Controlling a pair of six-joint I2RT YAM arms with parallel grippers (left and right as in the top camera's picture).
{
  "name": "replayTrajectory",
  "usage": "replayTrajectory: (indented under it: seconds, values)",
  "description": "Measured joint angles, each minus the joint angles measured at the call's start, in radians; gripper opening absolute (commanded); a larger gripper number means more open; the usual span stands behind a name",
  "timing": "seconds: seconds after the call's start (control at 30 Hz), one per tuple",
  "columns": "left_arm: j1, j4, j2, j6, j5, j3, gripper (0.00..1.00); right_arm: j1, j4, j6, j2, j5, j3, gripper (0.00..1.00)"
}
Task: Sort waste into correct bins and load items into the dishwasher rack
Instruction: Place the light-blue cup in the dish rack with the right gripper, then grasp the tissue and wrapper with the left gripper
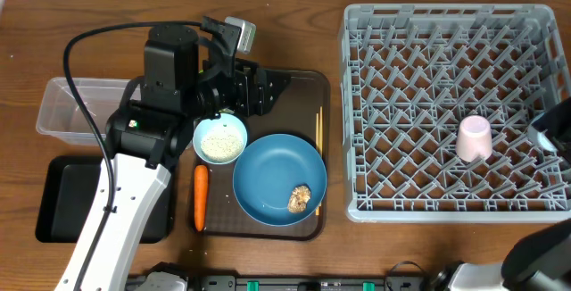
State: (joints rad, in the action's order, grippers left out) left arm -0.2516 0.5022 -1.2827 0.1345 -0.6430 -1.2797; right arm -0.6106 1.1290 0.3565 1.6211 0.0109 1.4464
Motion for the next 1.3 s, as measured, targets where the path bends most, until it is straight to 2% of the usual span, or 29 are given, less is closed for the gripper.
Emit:
replayTrajectory:
  seconds: [0.13, 0.23, 0.37, 0.5, 0.7, 0.87, 1.07, 1.17, 1.3]
  values:
    - [0.0, 0.001, 0.0, 0.0, 0.0, 0.0, 0.75, -0.001, -0.007, 0.003, 0.051, 0.042, 0.0, 0.5]
    - [0.0, 0.01, 0.0, 0.0, 0.0, 0.0, 0.75, -0.001, -0.013, 0.006, 0.081, 0.061, 0.0, 0.59]
    - [0.0, 0.021, 0.0, -0.005, 0.0, 0.0, 0.75, -0.001, -0.066, 0.011, 0.101, 0.084, 0.0, 0.65]
    - [-0.001, 0.064, 0.0, -0.021, 0.024, 0.0, 0.76, -0.001, -0.112, -0.007, 0.102, 0.183, 0.0, 0.67]
    - [-0.001, 0.167, 0.0, -0.037, 0.079, 0.0, 0.76, -0.001, -0.08, -0.017, 0.074, 0.283, 0.0, 0.7]
    - [-0.001, 0.253, 0.0, -0.038, 0.211, 0.0, 0.76, 0.011, -0.085, -0.057, -0.023, 0.367, 0.0, 0.7]
    - [-0.001, 0.275, -0.021, -0.039, 0.334, 0.027, 0.75, 0.146, -0.098, -0.183, -0.174, 0.505, 0.002, 0.73]
    - [-0.001, 0.279, -0.09, -0.037, 0.358, 0.055, 0.69, 0.253, -0.102, -0.215, -0.233, 0.525, 0.002, 0.73]
    - [-0.001, 0.333, -0.212, -0.042, 0.371, 0.072, 0.67, 0.372, -0.103, -0.235, -0.268, 0.507, 0.006, 0.74]
